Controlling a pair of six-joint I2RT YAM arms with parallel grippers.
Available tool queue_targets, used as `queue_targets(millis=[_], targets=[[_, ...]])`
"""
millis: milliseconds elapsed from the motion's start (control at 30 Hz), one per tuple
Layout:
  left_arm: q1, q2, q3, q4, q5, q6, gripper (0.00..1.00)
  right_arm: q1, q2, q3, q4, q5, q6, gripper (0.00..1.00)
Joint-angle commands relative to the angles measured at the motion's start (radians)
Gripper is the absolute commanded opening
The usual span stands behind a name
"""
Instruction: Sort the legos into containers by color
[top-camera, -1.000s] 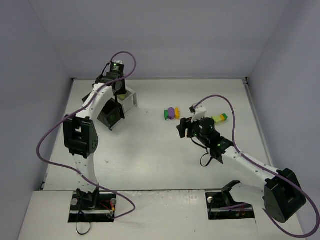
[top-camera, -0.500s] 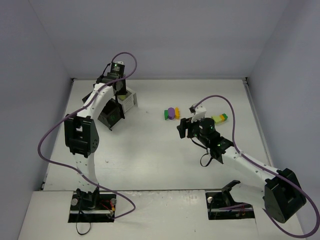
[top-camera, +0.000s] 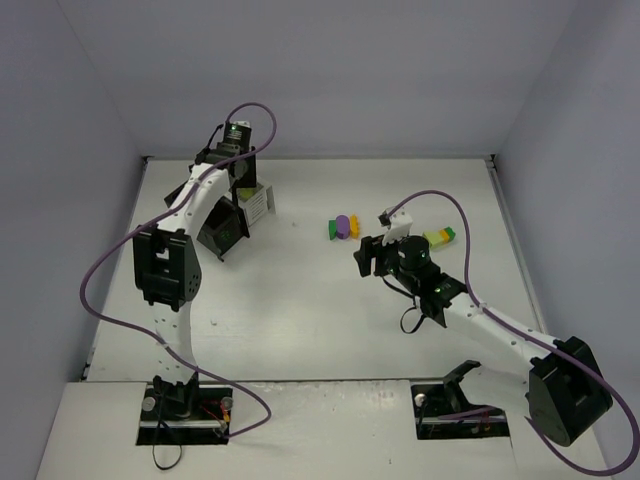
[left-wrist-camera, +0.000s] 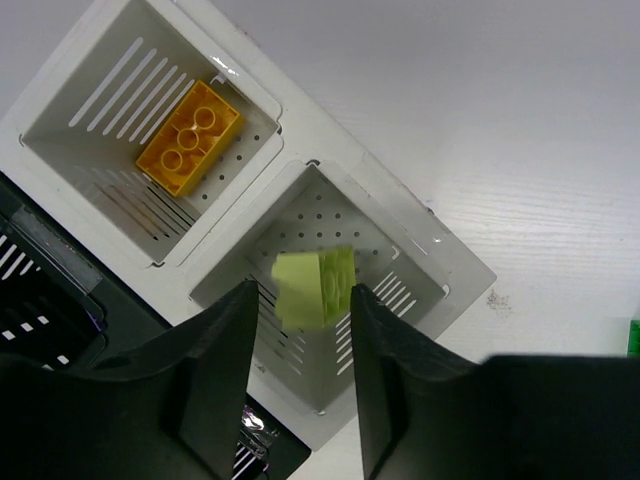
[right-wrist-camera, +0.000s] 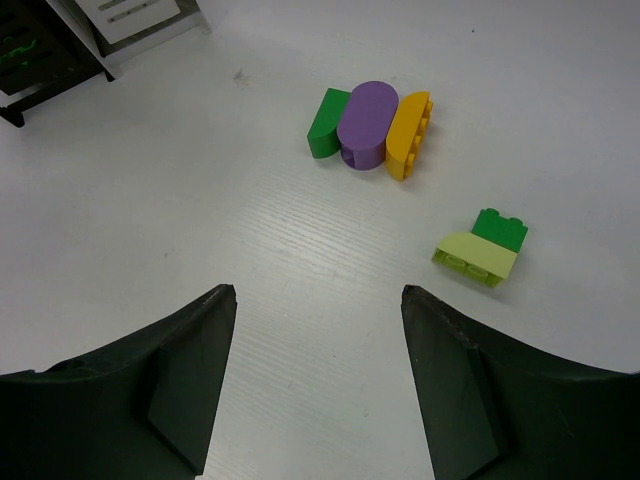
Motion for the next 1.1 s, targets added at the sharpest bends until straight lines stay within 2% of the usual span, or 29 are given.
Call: queue_targets(millis=[0, 267, 467, 700, 800, 1067], targets=[[-0.001, -0.021, 0.057, 0.003, -0.001, 0.007, 0.37, -0.002, 0.008, 0.043, 0.045, 0.016, 0.001, 0.64], [-0.001, -0.036, 0.08, -0.011, -0.001, 0.011, 0.59, -0.004, 0.01, 0.044, 0.045, 0.016, 0.001, 0.64], [-0.001, -0.09, 0.095, -0.02, 0.001, 0.014, 0.65, -0.004, 0.008, 0.041, 0.045, 0.019, 0.003, 0.64], [-0.001, -0.173, 0.095, -0.091, 0.036, 0.018, 0.77, -0.004, 0.01, 0.038, 0.046, 0.076, 0.026, 0.63], [-0.001, -0.265, 0.02, -0.077, 0.065, 0.008, 0.8, -0.01, 0.026, 0.053, 0.025, 0.11, 0.044, 0.63], [-0.011, -0.559, -0.339, 0.03, 0.174, -0.023, 0.81, -0.106, 0.106, 0.165, -0.153, 0.14, 0.116, 0.62]])
